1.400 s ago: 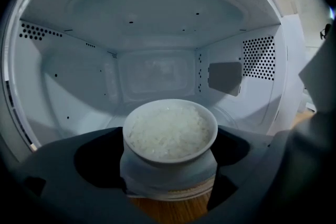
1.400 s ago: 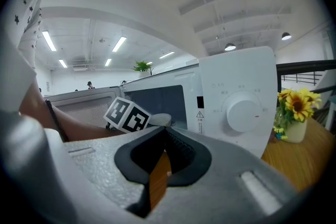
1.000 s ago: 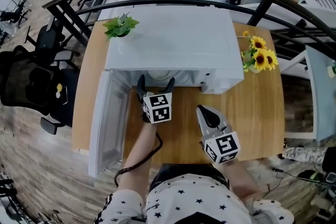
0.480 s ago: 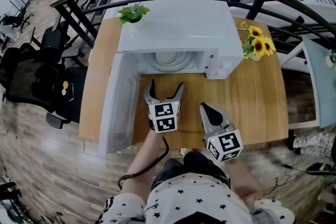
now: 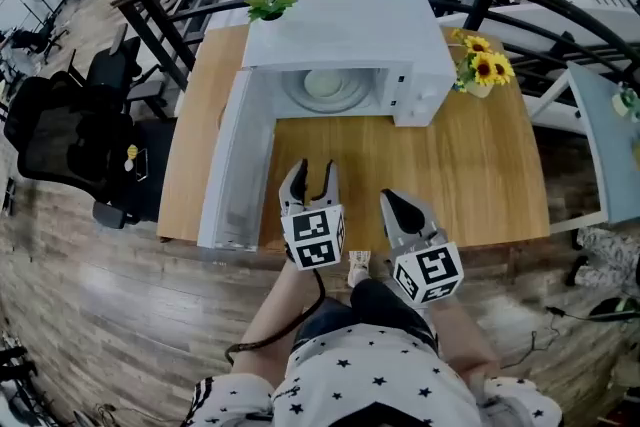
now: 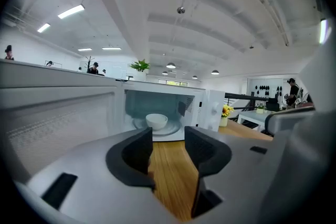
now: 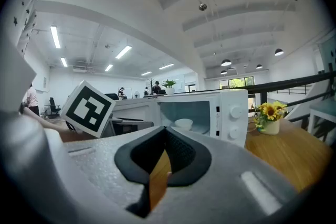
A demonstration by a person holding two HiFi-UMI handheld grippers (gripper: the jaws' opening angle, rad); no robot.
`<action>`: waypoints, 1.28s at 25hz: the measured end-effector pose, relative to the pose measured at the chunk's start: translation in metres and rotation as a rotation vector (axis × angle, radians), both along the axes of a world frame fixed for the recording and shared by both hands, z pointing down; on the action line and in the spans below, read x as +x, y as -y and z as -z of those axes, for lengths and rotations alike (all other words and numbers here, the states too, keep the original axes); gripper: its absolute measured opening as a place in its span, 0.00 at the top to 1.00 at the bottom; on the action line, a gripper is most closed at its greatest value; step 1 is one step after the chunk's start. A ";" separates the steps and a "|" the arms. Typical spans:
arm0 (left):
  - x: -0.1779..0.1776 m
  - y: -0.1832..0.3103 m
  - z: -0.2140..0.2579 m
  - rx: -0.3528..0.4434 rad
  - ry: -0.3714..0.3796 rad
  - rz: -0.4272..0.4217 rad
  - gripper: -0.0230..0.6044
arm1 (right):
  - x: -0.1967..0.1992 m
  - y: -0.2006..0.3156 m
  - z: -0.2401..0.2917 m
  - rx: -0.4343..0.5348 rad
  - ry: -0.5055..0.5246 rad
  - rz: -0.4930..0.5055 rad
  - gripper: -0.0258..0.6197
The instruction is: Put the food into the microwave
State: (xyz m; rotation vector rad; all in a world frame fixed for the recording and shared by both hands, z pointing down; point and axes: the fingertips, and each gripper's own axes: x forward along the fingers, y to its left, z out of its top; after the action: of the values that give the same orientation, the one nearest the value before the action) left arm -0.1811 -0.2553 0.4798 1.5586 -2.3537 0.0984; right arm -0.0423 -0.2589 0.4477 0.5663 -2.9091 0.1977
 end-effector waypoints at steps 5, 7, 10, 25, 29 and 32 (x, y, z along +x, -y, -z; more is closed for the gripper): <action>0.027 -0.045 0.008 0.016 -0.017 -0.001 0.78 | 0.022 -0.029 0.005 0.019 0.009 -0.007 0.95; 0.035 -0.064 0.012 0.016 -0.021 0.006 0.83 | 0.030 -0.040 0.007 0.024 0.014 -0.009 0.95; 0.047 -0.090 0.017 0.015 -0.016 0.002 0.88 | 0.038 -0.057 0.012 0.035 0.023 -0.008 0.95; 0.095 -0.185 0.044 0.064 -0.008 -0.055 0.96 | 0.073 -0.126 0.026 0.055 0.049 -0.005 0.95; 0.106 -0.198 0.046 0.065 -0.027 -0.070 0.96 | 0.082 -0.136 0.030 0.057 0.050 0.005 0.95; 0.111 -0.205 0.048 0.069 -0.027 -0.075 0.96 | 0.086 -0.141 0.033 0.065 0.055 0.009 0.95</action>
State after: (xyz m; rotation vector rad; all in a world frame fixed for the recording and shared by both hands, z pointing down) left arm -0.0704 -0.0502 0.4317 1.6706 -2.3009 0.0130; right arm 0.0434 -0.1181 0.4145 0.5662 -2.9804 0.1195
